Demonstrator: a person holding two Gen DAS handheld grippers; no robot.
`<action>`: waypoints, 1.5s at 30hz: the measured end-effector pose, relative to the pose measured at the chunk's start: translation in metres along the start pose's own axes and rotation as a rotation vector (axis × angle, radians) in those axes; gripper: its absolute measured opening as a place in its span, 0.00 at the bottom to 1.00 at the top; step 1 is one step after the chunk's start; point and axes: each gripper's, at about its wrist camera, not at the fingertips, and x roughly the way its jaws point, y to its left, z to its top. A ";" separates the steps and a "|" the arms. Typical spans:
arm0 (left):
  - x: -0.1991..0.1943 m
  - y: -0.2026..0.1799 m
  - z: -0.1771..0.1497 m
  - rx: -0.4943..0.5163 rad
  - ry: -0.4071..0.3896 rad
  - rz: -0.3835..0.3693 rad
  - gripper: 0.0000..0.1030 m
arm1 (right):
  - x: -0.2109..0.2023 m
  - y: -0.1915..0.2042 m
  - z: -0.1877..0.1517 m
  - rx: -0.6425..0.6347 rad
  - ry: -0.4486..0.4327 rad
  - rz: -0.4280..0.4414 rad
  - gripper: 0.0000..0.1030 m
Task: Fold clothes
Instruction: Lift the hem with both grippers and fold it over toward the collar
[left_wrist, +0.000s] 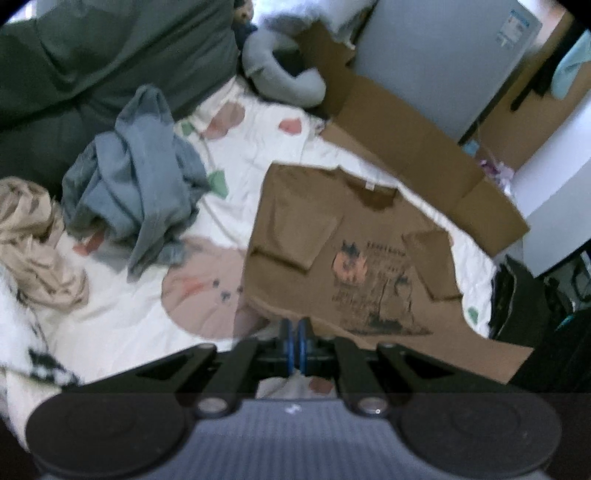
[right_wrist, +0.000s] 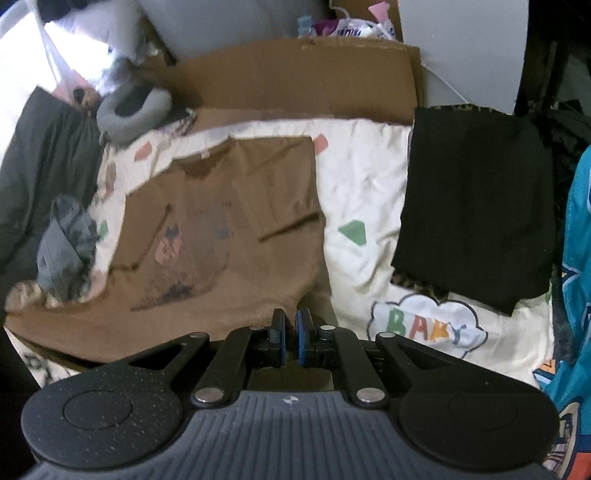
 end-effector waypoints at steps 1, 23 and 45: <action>-0.001 -0.001 0.005 -0.001 -0.009 0.000 0.03 | -0.003 0.001 0.006 0.009 -0.007 0.006 0.04; -0.008 -0.039 0.100 -0.012 -0.135 0.043 0.03 | 0.003 0.012 0.111 -0.036 -0.115 0.071 0.04; 0.115 -0.016 0.169 -0.065 -0.081 0.033 0.03 | 0.113 0.015 0.182 -0.017 -0.031 0.007 0.04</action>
